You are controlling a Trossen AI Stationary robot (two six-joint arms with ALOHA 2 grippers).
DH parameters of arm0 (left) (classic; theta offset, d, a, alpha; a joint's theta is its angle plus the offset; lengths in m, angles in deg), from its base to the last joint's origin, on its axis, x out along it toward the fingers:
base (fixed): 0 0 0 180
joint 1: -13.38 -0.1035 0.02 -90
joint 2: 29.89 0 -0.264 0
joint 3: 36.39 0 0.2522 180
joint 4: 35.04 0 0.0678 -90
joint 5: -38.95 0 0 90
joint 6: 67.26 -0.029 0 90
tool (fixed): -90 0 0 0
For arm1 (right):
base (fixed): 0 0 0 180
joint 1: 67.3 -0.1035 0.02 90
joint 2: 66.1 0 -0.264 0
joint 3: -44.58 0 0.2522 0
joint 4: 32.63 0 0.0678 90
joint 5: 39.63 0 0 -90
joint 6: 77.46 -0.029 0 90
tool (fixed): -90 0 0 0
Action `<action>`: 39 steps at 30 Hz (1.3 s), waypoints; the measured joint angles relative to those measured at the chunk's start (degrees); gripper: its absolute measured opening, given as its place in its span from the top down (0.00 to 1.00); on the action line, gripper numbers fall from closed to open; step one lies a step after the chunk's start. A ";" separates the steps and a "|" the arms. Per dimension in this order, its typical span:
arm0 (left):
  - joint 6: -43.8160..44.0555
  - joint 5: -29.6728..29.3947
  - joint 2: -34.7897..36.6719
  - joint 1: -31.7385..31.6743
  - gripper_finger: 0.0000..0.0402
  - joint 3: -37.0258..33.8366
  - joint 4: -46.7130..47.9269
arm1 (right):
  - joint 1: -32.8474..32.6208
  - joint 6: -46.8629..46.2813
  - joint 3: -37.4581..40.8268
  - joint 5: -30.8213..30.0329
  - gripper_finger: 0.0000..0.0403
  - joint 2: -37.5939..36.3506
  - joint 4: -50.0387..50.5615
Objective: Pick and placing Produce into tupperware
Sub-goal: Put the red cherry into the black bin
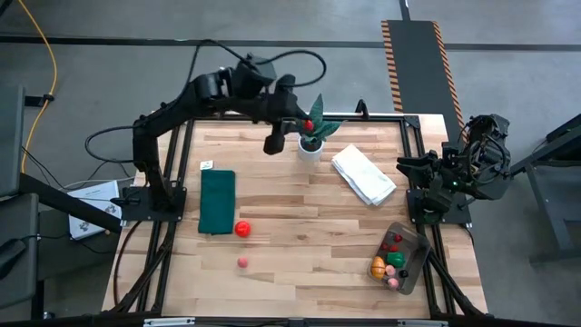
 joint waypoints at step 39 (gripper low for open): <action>-0.48 0.41 8.84 0.03 0.73 4.53 15.44 | 19.31 6.84 0.00 12.68 0.51 13.73 -25.23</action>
